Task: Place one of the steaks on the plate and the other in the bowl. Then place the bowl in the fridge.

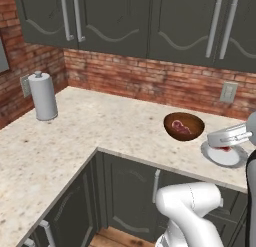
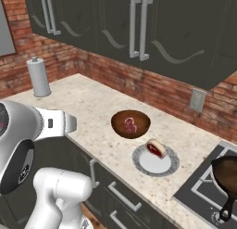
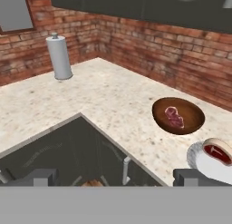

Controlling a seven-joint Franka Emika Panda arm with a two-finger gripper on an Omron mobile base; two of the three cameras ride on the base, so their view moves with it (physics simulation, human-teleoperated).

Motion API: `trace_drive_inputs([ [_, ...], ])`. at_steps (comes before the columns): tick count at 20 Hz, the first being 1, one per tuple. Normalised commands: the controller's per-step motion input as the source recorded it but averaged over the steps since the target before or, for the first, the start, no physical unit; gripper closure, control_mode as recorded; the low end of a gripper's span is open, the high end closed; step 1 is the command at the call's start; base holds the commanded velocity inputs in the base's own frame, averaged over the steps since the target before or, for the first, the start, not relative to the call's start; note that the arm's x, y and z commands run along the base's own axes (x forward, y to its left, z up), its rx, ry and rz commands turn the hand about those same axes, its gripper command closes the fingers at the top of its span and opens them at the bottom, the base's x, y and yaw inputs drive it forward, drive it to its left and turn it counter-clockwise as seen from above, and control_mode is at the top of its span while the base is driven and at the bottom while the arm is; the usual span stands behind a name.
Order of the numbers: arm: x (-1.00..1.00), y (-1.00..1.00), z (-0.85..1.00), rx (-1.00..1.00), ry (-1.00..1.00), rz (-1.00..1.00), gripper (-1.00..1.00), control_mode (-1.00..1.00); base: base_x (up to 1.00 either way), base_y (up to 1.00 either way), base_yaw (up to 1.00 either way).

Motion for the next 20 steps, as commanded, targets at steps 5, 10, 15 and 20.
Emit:
trace_drive_inputs([
  [5,0.27,-0.01,0.00,0.00,0.01,0.00,-1.00,-1.00,0.10,0.00,0.00],
  [10,0.36,-0.18,0.00,0.00,0.11,0.00,-1.00,-1.00,0.00,0.00,0.00],
  [15,0.03,-0.18,-0.02,0.00,0.03,0.05,-1.00,-1.00,0.00,0.00,0.00],
  [20,0.03,0.00,-0.15,0.00,0.00,0.12,-1.00,-1.00,0.00,0.00,0.00],
])
